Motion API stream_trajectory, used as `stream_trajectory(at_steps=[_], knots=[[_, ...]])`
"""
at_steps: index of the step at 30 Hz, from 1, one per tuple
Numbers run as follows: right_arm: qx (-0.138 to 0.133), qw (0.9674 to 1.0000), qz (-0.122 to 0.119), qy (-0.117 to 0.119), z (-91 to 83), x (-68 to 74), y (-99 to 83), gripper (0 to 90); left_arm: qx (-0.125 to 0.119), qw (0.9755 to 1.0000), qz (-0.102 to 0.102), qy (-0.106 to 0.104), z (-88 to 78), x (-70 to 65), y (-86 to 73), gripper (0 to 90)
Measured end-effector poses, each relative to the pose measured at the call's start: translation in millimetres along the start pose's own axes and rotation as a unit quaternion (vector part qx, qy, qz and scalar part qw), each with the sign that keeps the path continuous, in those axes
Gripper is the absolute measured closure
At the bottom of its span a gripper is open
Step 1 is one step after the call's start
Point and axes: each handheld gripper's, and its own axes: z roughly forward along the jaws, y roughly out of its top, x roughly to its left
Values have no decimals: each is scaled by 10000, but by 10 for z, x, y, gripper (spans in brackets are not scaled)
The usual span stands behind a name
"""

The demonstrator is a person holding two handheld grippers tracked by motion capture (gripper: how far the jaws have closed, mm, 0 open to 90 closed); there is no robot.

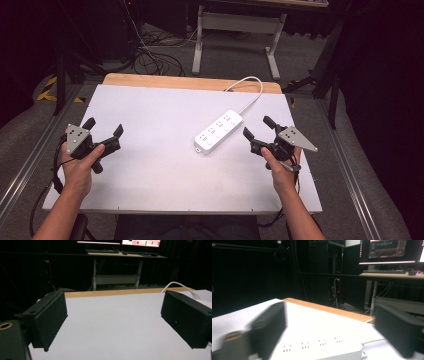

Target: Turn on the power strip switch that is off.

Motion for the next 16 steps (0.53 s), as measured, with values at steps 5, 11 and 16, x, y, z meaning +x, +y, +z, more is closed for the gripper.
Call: stream_trajectory(at_steps=[5,11,16], knots=[[-17,10000,21,61,-5,-16,-9,7,-4,10000,-13,13,-2,7,0,70],[10,9999,20,98,2,-13,-22,7,2,10000,4,7,1,5,1,68],[56,9999,-20,144,22,-2,-31,18,1,10000,3,24,5,9,0,69]])
